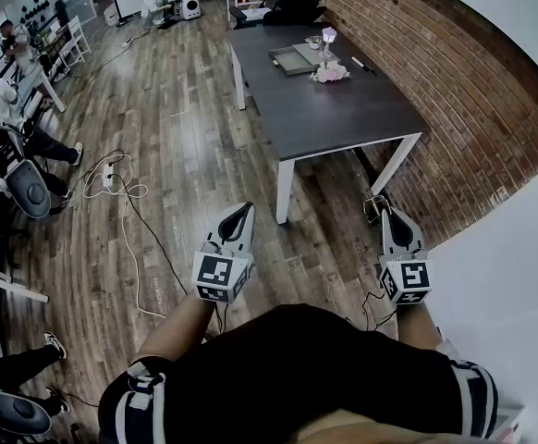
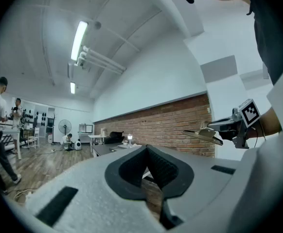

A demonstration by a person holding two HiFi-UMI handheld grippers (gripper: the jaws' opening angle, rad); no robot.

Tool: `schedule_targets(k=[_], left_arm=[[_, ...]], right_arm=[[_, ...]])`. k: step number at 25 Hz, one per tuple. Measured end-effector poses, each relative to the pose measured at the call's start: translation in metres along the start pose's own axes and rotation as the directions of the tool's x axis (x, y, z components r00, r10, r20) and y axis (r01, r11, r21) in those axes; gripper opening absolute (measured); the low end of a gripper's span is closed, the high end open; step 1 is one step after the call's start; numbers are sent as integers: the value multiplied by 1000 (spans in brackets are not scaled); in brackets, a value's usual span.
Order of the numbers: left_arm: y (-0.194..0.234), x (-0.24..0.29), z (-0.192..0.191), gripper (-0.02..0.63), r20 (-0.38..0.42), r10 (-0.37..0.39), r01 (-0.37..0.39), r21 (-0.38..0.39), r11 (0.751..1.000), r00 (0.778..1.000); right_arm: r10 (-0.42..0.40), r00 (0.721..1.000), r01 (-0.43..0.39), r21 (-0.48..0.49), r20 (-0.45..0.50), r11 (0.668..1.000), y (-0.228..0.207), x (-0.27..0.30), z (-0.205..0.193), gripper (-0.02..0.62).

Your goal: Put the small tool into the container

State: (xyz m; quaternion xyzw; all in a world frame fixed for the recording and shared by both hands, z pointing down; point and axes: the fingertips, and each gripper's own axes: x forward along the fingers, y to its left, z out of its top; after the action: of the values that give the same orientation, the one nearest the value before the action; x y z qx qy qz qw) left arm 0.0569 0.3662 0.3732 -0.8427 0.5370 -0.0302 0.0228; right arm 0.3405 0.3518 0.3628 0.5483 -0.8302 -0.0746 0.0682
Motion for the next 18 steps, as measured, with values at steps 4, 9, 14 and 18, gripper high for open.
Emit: schedule_targets(k=[4,9,14,18], left_arm=[[-4,2,0,9,2,-1,1,-9,1000,1000],[-4,2,1,9,3,-3,3,-13,1000,1000],[-3,-1,-1,9,-5,-12,12,-15,1000,1000],[-3,-3,-4,9,-21,-22,22,-24,999,1000]], right_arm=[[9,1000,-9,-5,-10,1000,0,-2,-2,3],[9,1000,-9,-16,-6,1000,1,-3,2,3],[1,1000,-2,-23,-5,1000,3,-7,6,3],[-4,1000,4,-26,-17,1000,8,-9,7,3]])
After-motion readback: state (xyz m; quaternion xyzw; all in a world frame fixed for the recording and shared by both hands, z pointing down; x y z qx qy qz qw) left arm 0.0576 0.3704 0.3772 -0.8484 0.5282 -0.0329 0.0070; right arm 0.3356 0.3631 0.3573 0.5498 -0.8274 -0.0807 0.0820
